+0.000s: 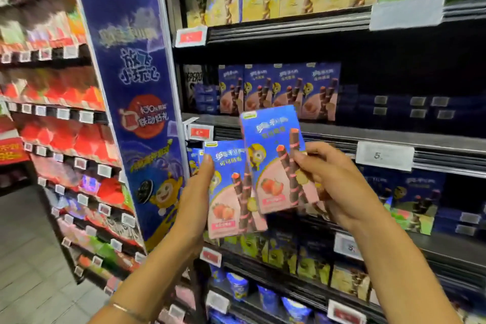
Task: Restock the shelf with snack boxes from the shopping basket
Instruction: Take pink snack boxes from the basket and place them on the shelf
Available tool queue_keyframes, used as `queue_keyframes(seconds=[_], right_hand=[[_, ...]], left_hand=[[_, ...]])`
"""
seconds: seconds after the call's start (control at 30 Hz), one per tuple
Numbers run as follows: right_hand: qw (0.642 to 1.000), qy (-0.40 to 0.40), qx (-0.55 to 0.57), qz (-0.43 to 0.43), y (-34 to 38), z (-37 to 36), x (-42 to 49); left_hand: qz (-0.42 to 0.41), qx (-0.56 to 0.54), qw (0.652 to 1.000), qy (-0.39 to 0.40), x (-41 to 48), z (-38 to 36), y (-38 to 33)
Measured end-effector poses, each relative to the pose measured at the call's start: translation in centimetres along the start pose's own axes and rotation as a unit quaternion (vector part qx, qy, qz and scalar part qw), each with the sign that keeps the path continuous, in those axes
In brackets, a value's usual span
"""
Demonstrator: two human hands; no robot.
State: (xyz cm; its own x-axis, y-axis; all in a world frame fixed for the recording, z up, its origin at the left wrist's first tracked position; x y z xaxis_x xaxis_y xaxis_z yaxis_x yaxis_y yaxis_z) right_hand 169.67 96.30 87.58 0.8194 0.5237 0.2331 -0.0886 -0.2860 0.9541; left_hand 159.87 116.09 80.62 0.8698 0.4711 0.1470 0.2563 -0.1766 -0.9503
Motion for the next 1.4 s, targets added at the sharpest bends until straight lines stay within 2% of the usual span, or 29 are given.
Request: queue_keyframes(seconds=[0.13, 0.23, 0.4, 0.57, 0.73, 1.07, 1.4], right_hand=[[0.991, -0.076, -0.048, 0.102, 4.2, -1.4, 7.3], [0.981, -0.125, -0.068, 0.134, 5.3, -3.4, 13.2], [0.940, -0.194, -0.234, 0.157, 4.2, -6.6, 19.6], [0.911, -0.198, -0.337, 0.132, 1.8, -9.4, 23.1], [0.873, -0.220, -0.414, 0.132, 1.0, -11.1, 24.2], [0.863, -0.222, -0.433, 0.136, 1.4, -11.7, 25.8], [0.854, -0.216, -0.457, 0.124, 1.2, -12.2, 26.7]], left_hand=[[-0.003, -0.057, 0.998, -0.012, 2.0, 3.4, -2.0], [-0.008, -0.054, 0.998, -0.022, 3.8, 4.5, -3.6], [-0.008, -0.049, 0.999, -0.014, 7.0, 4.6, -5.4], [-0.002, 0.002, 1.000, 0.017, 9.7, 5.4, -6.5], [0.000, 0.007, 1.000, 0.026, 11.1, 6.5, -6.8], [-0.010, -0.013, 0.999, 0.040, 12.6, 6.5, -7.6], [-0.005, -0.007, 1.000, 0.017, 13.7, 6.9, -7.6]])
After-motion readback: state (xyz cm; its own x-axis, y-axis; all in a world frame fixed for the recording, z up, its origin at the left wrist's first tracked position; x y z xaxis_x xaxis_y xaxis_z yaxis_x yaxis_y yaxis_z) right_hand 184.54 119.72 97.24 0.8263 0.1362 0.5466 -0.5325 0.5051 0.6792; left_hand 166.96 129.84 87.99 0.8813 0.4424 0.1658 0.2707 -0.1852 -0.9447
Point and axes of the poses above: each hand's wrist, its own x-axis towards the middle knuckle, its own z-axis out of the back of the hand, y = z × x, the point moved 10 cm from there along x, towards the middle knuckle, and after that the axes turned 4 degrees about x, right-handed, at the moved point
